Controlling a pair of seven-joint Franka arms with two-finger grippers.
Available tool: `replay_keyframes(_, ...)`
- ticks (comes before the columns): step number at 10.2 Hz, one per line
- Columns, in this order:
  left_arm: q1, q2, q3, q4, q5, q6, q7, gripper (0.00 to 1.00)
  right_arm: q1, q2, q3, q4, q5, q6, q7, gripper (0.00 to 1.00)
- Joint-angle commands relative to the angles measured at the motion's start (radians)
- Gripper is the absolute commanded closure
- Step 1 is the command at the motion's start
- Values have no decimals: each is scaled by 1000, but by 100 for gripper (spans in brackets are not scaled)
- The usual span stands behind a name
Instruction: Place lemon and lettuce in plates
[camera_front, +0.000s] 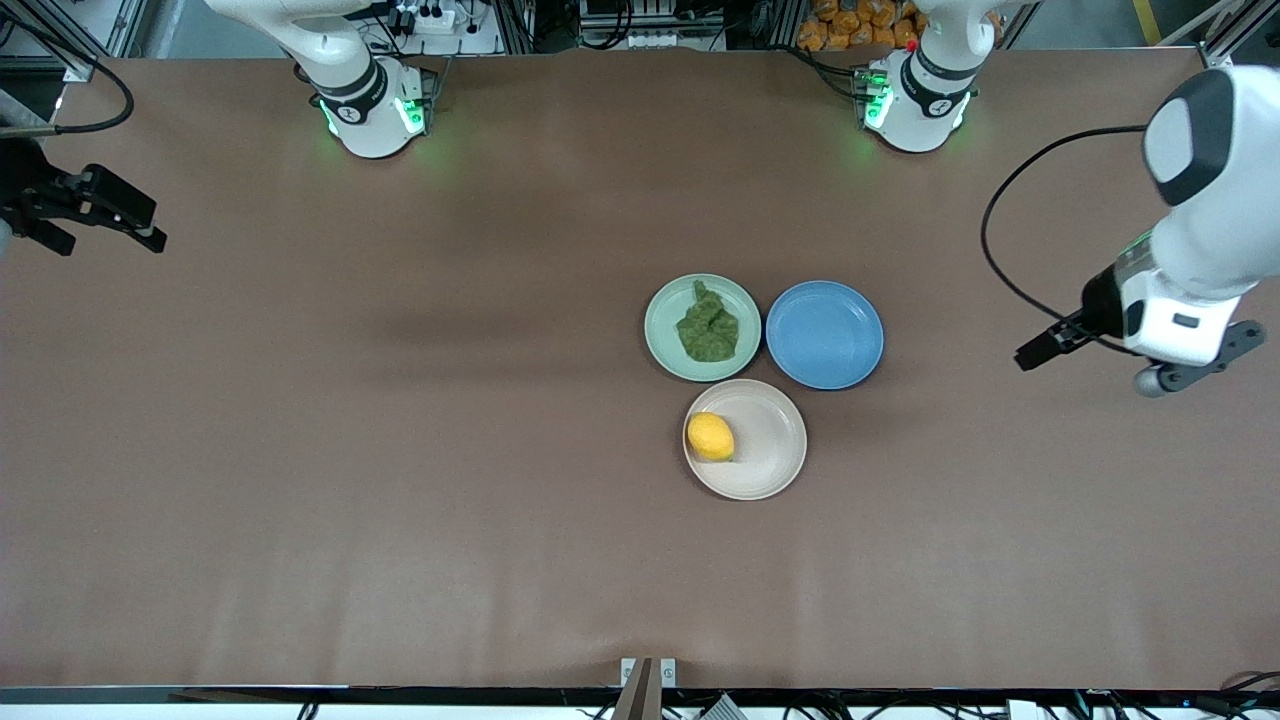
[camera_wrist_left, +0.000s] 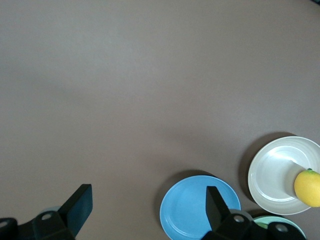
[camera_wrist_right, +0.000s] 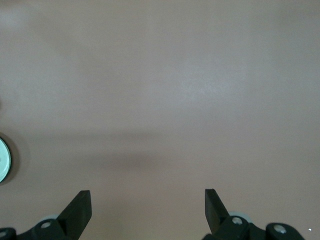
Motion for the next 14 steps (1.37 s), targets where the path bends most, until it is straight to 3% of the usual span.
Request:
replay_keyframes(1,-152,-38,153,89,9,-140,103,0,8,-25,-6,-33,7,0,-9,0)
replay_keyframes(4,-143,-35,154,164,-25,-182,206,0,8,-19,-4,-32,7,2,-7,0)
replay_keyframes(6,-135,-7,158,284,-27,-269,320,0,5,-19,-4,-29,7,0,-9,0)
replay_keyframes(10,-138,-21,142,297,-18,-379,433,0,0,-21,-4,-27,5,0,-18,0)
replay_keyframes(14,-147,-39,91,299,22,-389,432,0,0,-21,1,-29,-23,0,-18,0)
